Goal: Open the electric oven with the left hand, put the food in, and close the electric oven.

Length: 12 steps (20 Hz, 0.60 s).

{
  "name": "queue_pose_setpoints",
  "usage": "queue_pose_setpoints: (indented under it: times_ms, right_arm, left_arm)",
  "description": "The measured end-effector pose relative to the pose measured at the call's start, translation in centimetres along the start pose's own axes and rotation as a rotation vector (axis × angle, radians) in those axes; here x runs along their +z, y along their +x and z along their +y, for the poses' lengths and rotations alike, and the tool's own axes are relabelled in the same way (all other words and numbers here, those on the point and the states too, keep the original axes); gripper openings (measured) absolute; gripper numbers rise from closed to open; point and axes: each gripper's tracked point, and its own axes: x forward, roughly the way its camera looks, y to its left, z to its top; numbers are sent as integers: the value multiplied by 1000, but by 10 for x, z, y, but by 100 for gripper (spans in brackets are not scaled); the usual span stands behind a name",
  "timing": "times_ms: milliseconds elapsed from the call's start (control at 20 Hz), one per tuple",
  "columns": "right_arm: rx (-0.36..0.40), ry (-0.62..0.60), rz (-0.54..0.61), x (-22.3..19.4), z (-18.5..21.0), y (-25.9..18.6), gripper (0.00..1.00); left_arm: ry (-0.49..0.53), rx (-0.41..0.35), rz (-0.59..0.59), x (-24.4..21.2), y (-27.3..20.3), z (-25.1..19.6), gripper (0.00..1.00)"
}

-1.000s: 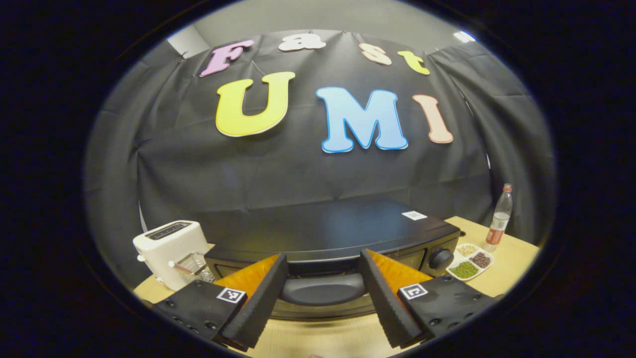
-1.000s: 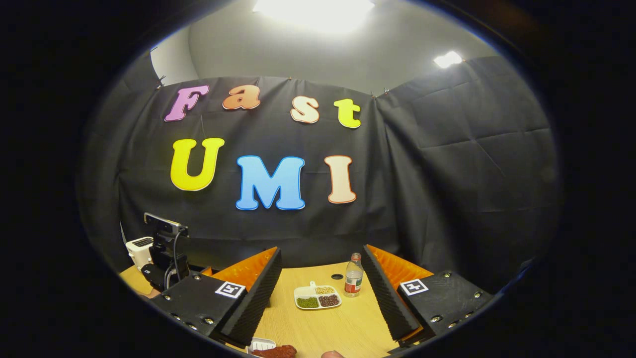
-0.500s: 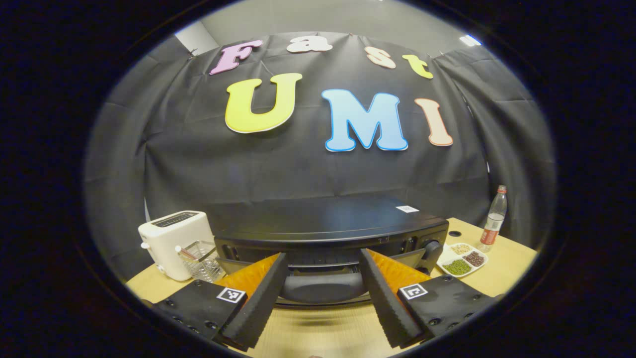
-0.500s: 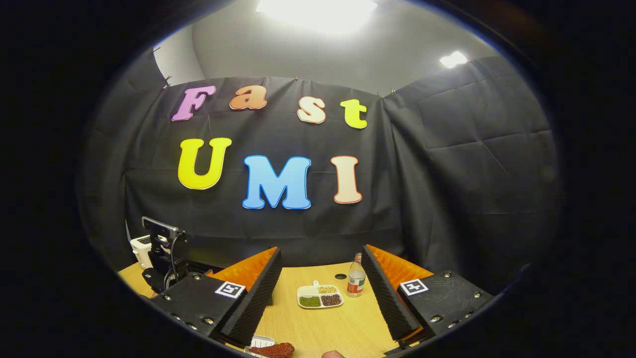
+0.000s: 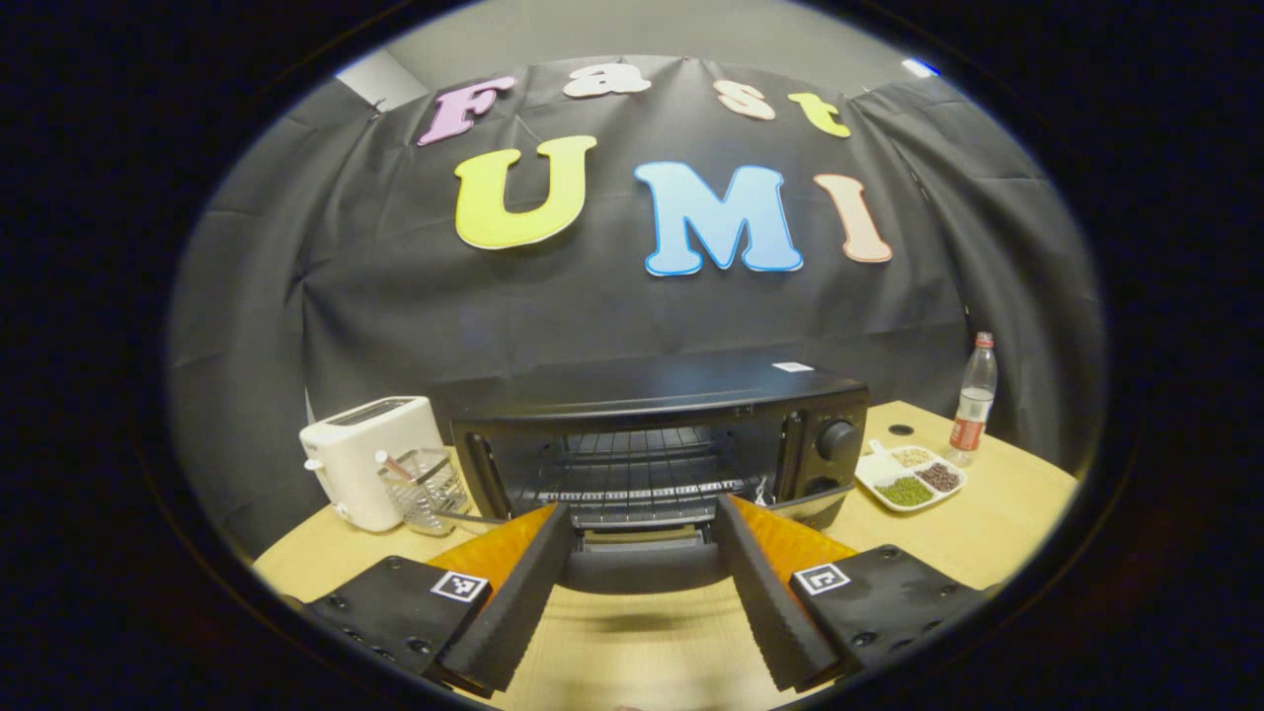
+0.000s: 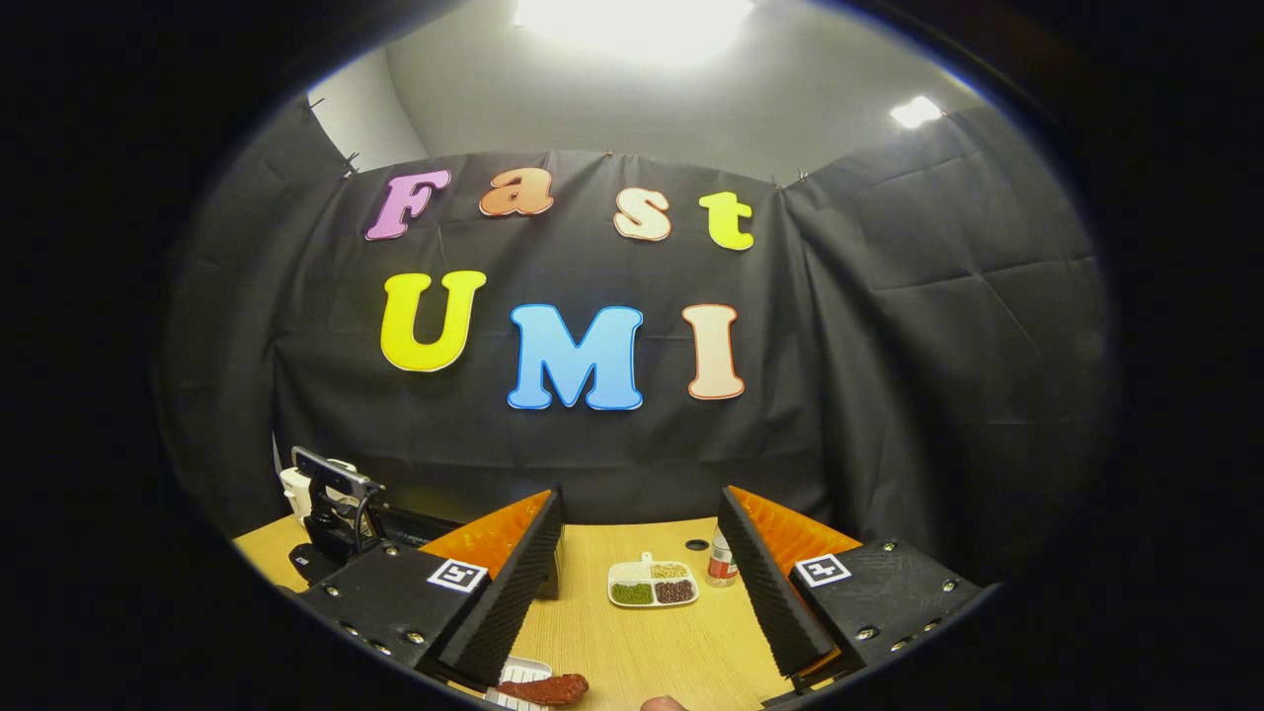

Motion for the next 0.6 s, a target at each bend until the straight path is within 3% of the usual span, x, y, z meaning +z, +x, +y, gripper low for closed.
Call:
queue_pose_setpoints:
  times_ms: [600]
  right_arm:
    - [81,-14,72,-20,5,-8,97]
  left_arm:
    - [-33,23,82,-53,-31,-7,97]
